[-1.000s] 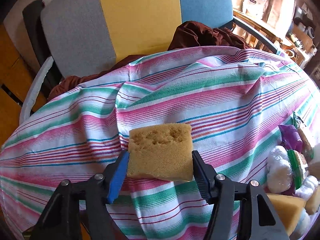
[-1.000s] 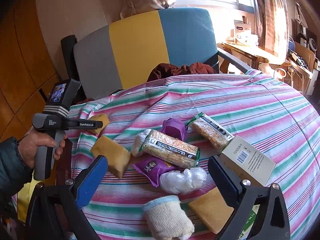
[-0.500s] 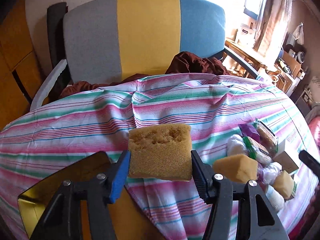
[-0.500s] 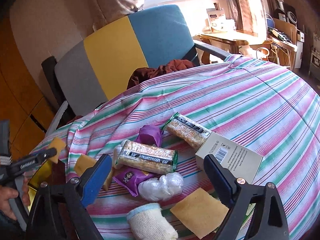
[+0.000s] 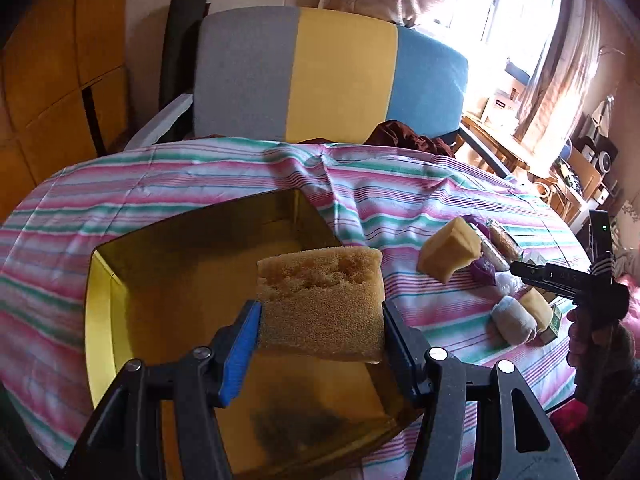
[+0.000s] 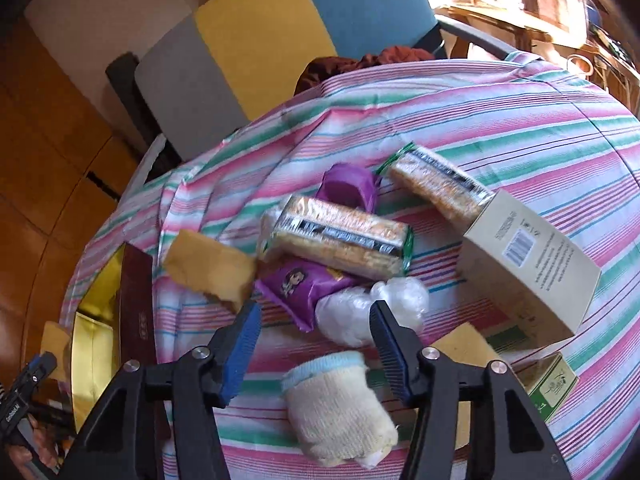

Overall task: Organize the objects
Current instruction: 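Drop the sponge into the gold tray while the right tool grasps the white knitted roll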

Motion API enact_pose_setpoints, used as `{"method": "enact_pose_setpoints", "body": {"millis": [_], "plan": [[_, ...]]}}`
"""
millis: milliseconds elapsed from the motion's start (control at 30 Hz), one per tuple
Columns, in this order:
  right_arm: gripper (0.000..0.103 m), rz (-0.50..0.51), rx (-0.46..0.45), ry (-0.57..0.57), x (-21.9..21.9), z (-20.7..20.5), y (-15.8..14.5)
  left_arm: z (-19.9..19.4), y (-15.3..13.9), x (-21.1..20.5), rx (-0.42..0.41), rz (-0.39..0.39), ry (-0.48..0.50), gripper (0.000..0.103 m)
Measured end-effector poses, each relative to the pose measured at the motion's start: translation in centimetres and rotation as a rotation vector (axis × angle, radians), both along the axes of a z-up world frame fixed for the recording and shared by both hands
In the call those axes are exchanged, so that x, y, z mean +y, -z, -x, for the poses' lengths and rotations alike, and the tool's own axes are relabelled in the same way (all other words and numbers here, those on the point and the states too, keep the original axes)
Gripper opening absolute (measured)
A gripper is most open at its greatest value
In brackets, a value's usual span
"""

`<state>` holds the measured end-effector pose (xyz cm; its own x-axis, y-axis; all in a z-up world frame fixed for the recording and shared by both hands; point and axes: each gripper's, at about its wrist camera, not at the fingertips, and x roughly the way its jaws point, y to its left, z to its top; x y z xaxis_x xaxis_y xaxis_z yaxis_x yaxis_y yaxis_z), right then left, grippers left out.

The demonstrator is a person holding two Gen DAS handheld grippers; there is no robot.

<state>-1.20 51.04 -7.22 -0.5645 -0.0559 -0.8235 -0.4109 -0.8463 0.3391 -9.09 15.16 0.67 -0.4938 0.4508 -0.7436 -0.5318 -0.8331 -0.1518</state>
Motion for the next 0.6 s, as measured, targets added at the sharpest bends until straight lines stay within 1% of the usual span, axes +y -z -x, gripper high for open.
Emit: {"method": "enact_pose_setpoints", "body": {"millis": [100,300,433,600], "plan": [[0.055,-0.043,-0.041,-0.053,-1.5,0.3,0.5,-0.9,0.5,-2.7,0.011,0.010,-0.052,0.060],[0.055,-0.087,-0.123,-0.087,-1.9,0.3,1.2,-1.5,1.3,-8.4,-0.015,-0.008,-0.196,0.060],[0.055,-0.094,-0.133,-0.100,-1.9,0.0,1.2,-1.7,2.2,-11.7,-0.039,-0.021,-0.291,0.060],[0.057,-0.080,-0.155,-0.122,-2.0,0.0,1.1,-2.2,2.3,-13.6,-0.045,-0.036,-0.342,0.060]]}}
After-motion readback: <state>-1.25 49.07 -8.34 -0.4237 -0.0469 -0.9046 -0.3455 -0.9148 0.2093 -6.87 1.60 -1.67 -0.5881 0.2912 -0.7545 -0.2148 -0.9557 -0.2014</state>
